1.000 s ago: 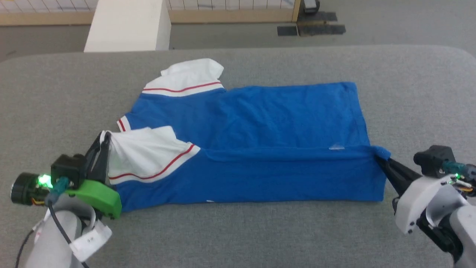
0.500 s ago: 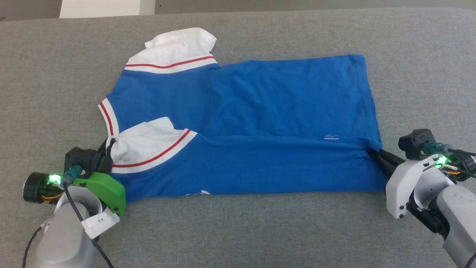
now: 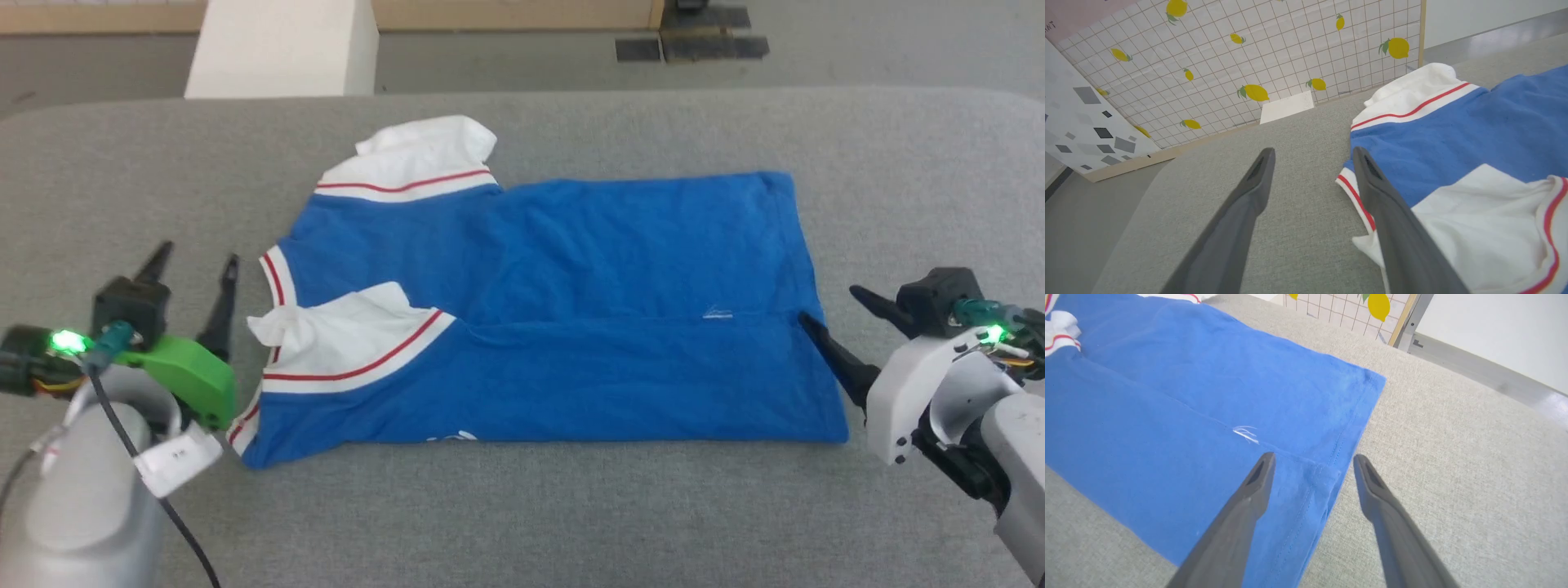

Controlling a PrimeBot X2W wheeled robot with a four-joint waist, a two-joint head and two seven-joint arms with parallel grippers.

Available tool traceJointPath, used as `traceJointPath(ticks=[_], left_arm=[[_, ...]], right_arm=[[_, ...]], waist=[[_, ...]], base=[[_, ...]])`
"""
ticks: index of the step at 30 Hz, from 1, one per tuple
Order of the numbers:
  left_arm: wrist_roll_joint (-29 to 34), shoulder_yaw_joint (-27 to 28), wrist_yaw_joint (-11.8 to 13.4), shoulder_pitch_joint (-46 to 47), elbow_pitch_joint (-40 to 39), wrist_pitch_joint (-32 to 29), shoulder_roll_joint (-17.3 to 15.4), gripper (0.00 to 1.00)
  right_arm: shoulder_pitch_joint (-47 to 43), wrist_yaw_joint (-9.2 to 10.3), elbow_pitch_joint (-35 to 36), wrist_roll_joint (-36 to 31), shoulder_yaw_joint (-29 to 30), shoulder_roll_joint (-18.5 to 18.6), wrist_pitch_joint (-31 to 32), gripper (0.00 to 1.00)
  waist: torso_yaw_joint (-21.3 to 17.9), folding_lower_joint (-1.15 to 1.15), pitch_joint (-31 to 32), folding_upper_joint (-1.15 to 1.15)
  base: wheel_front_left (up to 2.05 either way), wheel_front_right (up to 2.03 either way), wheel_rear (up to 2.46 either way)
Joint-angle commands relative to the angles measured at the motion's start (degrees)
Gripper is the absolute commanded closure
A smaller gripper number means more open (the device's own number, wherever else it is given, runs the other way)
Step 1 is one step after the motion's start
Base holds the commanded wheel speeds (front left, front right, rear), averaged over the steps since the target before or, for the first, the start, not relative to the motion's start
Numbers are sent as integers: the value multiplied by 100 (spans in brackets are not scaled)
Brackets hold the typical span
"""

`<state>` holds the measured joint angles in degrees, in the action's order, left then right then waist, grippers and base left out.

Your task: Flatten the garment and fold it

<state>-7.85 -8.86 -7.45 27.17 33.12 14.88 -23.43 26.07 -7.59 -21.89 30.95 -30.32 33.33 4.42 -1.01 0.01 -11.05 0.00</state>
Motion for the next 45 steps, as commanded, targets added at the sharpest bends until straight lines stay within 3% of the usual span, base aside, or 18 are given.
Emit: traceJointPath(ticks=[1, 5, 14, 22, 30, 38, 39, 40, 45], left_arm=[[38, -86, 1, 148, 1, -7, -93, 0], [-447, -731, -1, 354, -141, -734, -397, 0], [-2623, -2545, -2, 912, -1165, -3436, -1561, 0], [-4201, -3447, -3, 1262, -1441, -5477, -1983, 0], [-4609, -4129, -3, 1312, -1086, -6131, -2091, 0], [-4816, -4545, -3, 1203, -568, -6253, -2076, 0], [-4840, -4582, -3, 1208, -559, -6240, -2063, 93], [-4872, -4643, -3, 1217, -562, -6236, -2047, 100], [-4948, -4928, -3, 1340, -726, -6079, -2069, 100]], right_arm=[[38, 10, 55, -7, 29, -4, -54, 0], [-63, 10, 203, -22, 115, -3, -31, 0], [-206, 10, 430, -79, 188, -27, 59, 0], [-110, 10, 573, -18, 108, -37, 223, 0], [79, 10, 594, 38, -68, -73, 264, 0], [275, 10, 505, 102, -187, -80, 216, 0], [301, 10, 494, 107, -187, -75, 210, 0], [329, 10, 480, 113, -191, -66, 213, 0], [541, 10, 540, 135, -331, 108, 382, 0]], waist=[[82, -1, 196, 0], [119, -1, 317, 0], [115, -1, 351, 0], [-75, -1, 146, 0], [-335, -1, -56, 0], [-469, -1, -139, 0], [-466, -1, -134, 0], [-456, -1, -120, 0], [-364, -1, 16, 0]], base=[[0, 0, 0], [0, 0, 0], [0, 0, 0], [0, 0, 0], [0, 0, 0], [0, 0, 0], [0, 0, 0], [0, 0, 0], [0, 0, 0]])
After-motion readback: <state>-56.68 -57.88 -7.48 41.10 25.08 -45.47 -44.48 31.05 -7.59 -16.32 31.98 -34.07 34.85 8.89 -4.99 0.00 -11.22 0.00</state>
